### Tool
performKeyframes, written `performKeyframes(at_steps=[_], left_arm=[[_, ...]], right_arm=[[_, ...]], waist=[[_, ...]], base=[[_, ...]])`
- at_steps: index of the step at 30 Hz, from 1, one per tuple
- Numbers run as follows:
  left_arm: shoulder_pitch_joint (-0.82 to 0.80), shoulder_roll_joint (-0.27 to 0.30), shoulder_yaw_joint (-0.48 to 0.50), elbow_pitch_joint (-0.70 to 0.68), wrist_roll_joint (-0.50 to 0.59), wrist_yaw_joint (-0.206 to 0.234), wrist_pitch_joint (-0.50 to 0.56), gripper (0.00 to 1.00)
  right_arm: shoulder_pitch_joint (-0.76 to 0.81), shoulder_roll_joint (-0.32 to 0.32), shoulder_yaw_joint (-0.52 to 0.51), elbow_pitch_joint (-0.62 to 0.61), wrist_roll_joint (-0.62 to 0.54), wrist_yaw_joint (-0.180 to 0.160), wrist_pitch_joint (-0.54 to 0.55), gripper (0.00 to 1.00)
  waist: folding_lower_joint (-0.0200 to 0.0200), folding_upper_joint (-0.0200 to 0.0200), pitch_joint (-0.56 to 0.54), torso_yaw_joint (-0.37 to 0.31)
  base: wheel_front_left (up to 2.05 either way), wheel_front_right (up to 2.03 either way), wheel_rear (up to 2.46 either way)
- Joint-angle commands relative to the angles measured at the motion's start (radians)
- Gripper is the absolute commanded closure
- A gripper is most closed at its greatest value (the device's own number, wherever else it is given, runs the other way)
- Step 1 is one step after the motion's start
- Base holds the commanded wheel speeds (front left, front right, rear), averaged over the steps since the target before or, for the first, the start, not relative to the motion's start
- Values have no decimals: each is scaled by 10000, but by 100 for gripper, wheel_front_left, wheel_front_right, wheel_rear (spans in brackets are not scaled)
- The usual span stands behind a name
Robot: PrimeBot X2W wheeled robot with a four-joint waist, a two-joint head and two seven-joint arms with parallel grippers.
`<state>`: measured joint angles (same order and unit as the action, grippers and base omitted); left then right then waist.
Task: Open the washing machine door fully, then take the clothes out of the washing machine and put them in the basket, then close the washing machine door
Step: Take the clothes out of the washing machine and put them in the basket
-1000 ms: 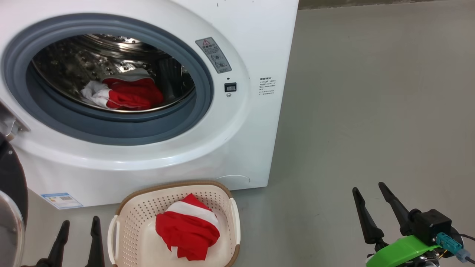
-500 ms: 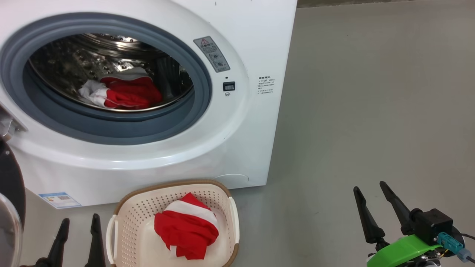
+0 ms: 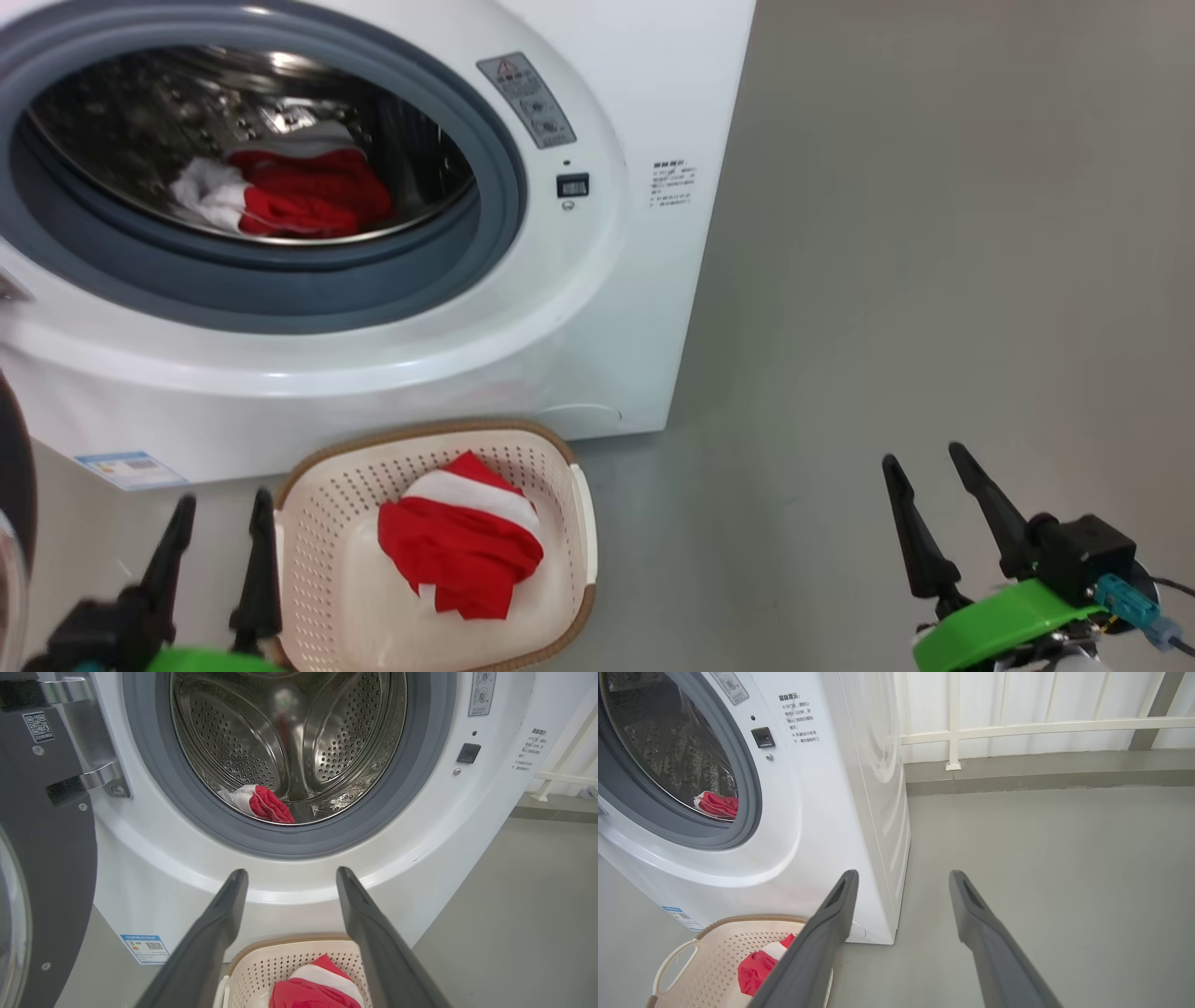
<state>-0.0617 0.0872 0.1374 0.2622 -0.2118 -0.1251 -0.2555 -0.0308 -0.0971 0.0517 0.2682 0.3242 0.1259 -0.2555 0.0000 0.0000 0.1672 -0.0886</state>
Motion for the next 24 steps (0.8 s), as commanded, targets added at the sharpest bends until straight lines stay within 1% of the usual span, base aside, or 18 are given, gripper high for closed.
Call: performKeyframes(at_steps=[1,5,10,15,19,24], left_arm=[[-533,326,198,-50,84,-55,-63,0],[-1539,791,-183,635,313,-55,-63,0],[-3063,1326,-702,1561,947,-28,-59,0],[-4639,1868,-1309,2544,1914,284,140,0],[-5736,2257,-1764,3254,2572,438,270,0],[-6715,2564,-2195,3979,3155,571,560,0]], right_arm=[[-422,-61,240,-278,13,48,-63,0],[-685,71,289,-317,-46,48,-63,0],[-1016,220,311,-362,-106,48,-63,0],[-1336,342,370,-378,-128,48,-63,0],[-1560,409,411,-385,-100,48,-63,0],[-1698,448,405,-432,-82,48,-63,0]], waist=[[0,0,329,-55],[0,0,770,-130],[0,0,1290,-211],[0,0,1724,-339],[0,0,2019,-470],[0,0,2268,-545]], base=[[0,0,0],[0,0,0],[0,0,0],[0,0,0],[0,0,0],[0,0,0]])
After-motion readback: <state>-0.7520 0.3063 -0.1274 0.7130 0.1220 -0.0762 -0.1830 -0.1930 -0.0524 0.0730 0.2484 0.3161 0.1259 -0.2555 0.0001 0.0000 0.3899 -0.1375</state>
